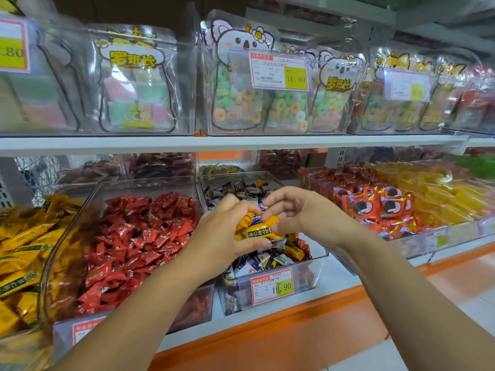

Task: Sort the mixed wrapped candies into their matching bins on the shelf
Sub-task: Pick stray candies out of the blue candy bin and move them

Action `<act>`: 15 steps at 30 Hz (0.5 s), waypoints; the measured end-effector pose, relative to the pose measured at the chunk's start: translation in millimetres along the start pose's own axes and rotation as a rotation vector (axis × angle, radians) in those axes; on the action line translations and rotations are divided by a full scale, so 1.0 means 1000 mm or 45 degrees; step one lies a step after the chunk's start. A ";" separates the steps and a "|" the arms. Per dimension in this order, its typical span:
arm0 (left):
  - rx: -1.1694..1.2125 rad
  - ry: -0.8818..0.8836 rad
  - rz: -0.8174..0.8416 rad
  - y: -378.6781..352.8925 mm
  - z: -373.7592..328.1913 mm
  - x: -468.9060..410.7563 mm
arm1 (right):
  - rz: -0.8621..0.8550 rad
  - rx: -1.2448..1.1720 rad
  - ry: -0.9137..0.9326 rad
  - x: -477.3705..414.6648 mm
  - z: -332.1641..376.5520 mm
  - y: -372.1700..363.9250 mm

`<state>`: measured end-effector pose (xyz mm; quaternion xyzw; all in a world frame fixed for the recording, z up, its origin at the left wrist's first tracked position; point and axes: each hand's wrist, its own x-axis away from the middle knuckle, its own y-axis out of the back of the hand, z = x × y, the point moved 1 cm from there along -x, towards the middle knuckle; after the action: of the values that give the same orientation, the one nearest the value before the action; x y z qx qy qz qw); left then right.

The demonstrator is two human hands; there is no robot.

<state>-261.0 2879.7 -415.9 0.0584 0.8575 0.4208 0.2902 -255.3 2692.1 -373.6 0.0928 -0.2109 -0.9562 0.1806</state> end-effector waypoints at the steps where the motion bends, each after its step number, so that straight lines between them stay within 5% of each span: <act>1: 0.003 -0.001 -0.022 0.000 0.001 -0.001 | -0.010 -0.031 0.006 -0.001 0.001 -0.002; 4: -0.013 -0.018 -0.091 -0.001 0.005 -0.004 | -0.077 -0.009 -0.095 0.000 -0.001 0.007; 7: 0.017 0.017 -0.097 -0.002 0.007 -0.003 | -0.031 0.785 -0.297 0.006 -0.010 0.026; 11: -0.014 0.058 -0.063 0.000 0.006 -0.002 | 0.209 1.288 -0.391 0.004 -0.023 0.013; 15: -0.049 0.086 -0.056 0.001 0.005 -0.001 | 0.126 1.308 -0.354 0.000 -0.034 0.001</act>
<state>-257.2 2883.7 -416.7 0.0198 0.8596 0.4325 0.2713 -246.6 2678.9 -403.9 0.0318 -0.6778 -0.7235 0.1272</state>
